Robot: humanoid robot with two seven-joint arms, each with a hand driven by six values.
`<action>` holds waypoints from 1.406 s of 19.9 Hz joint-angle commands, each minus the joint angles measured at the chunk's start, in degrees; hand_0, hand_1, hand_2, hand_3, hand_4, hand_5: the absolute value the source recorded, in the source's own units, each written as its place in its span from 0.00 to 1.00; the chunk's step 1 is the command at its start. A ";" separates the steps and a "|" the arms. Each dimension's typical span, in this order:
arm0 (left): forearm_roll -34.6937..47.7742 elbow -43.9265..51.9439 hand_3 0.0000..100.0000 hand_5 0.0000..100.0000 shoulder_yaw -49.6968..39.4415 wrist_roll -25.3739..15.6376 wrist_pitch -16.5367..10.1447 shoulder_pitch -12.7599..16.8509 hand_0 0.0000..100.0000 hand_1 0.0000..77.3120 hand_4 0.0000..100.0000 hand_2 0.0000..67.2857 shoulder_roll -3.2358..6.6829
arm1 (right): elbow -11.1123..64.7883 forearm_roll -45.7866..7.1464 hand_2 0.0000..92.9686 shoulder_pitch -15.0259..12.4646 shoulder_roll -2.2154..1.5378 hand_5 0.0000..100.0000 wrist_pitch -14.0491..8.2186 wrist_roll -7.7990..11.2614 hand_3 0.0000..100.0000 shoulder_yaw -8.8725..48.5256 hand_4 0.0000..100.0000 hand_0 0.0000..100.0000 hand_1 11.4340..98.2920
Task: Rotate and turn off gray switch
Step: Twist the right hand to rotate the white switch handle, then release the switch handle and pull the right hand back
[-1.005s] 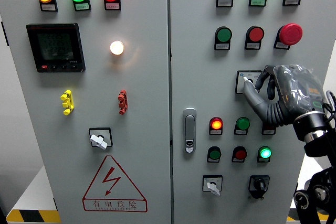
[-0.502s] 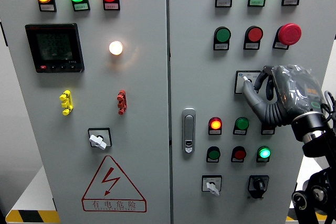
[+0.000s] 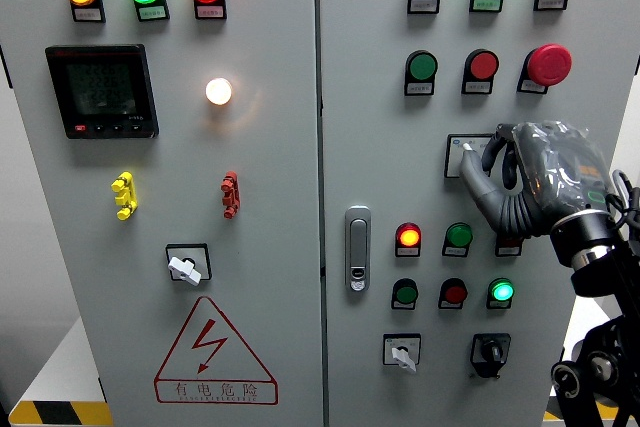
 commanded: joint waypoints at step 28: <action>0.07 0.00 0.19 0.11 0.04 -0.09 0.00 0.00 0.89 0.00 0.08 0.20 0.00 | -0.45 -0.78 0.78 0.00 0.00 1.00 -0.10 -1.25 0.96 0.00 1.00 0.74 0.31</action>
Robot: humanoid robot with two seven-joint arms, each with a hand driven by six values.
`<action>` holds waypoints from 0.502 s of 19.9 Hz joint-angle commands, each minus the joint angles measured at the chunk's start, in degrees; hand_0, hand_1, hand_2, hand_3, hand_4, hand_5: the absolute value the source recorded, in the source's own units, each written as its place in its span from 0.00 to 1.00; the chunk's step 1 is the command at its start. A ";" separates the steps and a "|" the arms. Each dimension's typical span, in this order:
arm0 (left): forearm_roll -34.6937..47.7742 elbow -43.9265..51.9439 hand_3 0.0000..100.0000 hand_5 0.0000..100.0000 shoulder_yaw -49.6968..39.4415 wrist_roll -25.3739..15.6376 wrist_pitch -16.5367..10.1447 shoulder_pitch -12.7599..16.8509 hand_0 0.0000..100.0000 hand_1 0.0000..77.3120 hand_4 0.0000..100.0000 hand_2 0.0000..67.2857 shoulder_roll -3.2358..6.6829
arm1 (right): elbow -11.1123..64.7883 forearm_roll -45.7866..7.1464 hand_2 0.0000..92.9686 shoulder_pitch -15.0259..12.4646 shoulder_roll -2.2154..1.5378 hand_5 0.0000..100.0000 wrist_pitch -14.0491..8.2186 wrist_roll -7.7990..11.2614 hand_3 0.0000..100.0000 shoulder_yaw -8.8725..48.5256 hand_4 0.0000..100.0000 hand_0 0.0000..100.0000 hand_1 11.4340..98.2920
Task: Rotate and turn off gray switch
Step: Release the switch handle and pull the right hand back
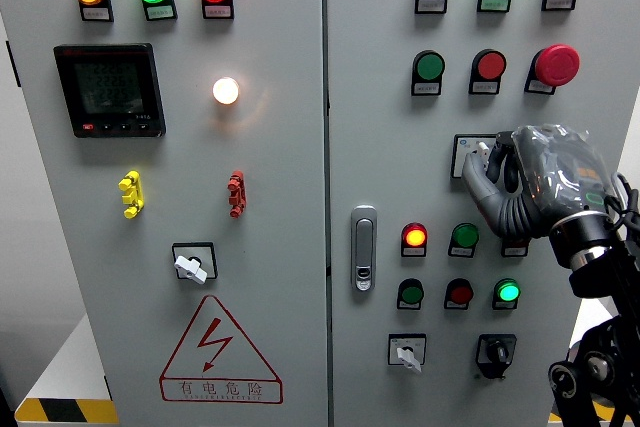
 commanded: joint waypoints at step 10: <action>0.04 0.00 0.19 0.11 0.06 0.00 0.00 0.00 0.89 0.00 0.08 0.20 0.01 | 0.80 0.27 0.68 -1.03 0.17 1.00 -2.99 0.59 0.97 1.07 0.91 0.84 0.21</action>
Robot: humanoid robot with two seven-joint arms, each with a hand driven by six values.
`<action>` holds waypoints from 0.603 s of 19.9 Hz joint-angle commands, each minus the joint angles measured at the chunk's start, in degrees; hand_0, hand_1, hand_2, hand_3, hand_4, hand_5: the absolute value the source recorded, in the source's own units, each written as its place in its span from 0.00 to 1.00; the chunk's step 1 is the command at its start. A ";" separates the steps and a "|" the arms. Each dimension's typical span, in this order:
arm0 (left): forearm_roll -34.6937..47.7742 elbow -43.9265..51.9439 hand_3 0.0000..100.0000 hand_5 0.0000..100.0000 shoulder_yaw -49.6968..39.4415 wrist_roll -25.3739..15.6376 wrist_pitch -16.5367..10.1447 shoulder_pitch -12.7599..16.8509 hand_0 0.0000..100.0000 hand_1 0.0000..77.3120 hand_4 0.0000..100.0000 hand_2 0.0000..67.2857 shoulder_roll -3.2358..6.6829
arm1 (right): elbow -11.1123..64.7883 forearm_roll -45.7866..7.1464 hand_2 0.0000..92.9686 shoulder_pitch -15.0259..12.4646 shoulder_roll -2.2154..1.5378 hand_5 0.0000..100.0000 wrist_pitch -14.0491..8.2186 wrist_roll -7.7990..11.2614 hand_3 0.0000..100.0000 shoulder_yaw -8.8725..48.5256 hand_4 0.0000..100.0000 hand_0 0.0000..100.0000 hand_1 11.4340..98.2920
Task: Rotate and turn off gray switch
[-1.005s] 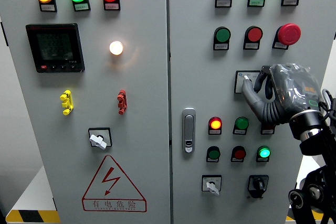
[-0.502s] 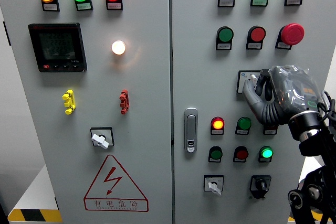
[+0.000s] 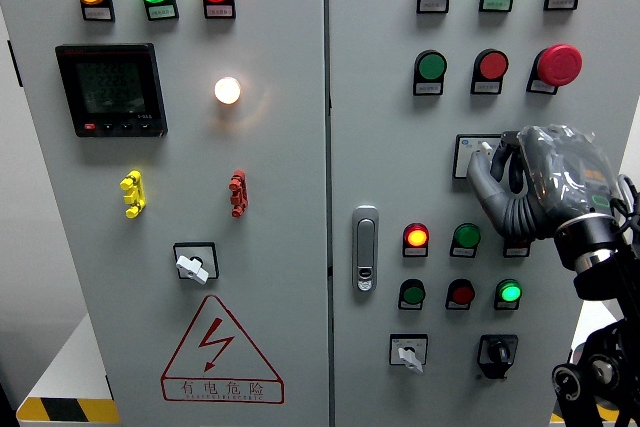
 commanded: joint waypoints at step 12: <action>0.03 0.00 0.19 0.11 0.01 0.01 0.00 0.00 0.89 0.00 0.08 0.20 -0.01 | 10.57 0.55 0.52 -7.71 -0.09 1.00 -1.53 4.61 0.76 4.38 0.66 0.72 0.22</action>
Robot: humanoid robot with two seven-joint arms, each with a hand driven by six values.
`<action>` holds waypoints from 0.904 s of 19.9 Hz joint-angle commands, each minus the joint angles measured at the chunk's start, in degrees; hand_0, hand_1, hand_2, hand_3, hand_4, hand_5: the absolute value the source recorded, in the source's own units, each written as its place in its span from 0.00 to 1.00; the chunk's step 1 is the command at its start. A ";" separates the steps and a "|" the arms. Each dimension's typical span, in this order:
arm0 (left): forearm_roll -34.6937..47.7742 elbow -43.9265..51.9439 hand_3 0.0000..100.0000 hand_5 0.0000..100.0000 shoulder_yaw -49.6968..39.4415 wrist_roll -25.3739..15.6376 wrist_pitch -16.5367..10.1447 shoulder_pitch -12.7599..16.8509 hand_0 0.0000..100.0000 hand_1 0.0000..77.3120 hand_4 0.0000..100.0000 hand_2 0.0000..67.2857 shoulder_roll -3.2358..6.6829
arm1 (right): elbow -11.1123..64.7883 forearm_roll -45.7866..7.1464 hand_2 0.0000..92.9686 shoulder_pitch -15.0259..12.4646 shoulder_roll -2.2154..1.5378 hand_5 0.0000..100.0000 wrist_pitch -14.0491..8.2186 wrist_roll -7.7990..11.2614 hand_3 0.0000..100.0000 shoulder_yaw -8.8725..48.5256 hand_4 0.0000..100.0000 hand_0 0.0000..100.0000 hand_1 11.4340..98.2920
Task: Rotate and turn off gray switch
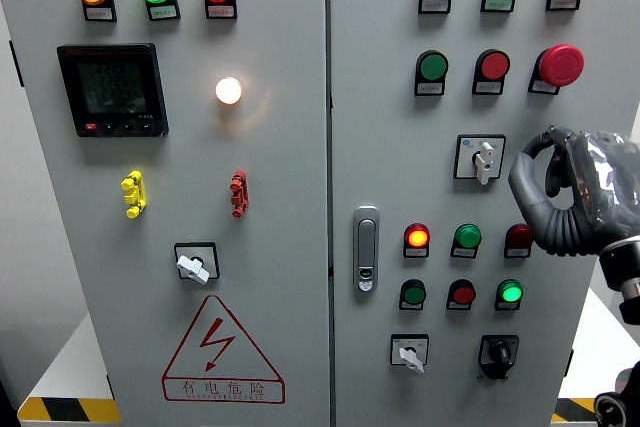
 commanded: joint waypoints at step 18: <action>-0.07 0.00 0.19 0.11 0.00 0.01 0.00 0.00 0.89 0.00 0.08 0.20 0.00 | 13.43 0.15 0.12 -10.93 -0.17 0.29 0.01 16.45 0.17 4.47 0.10 0.59 0.31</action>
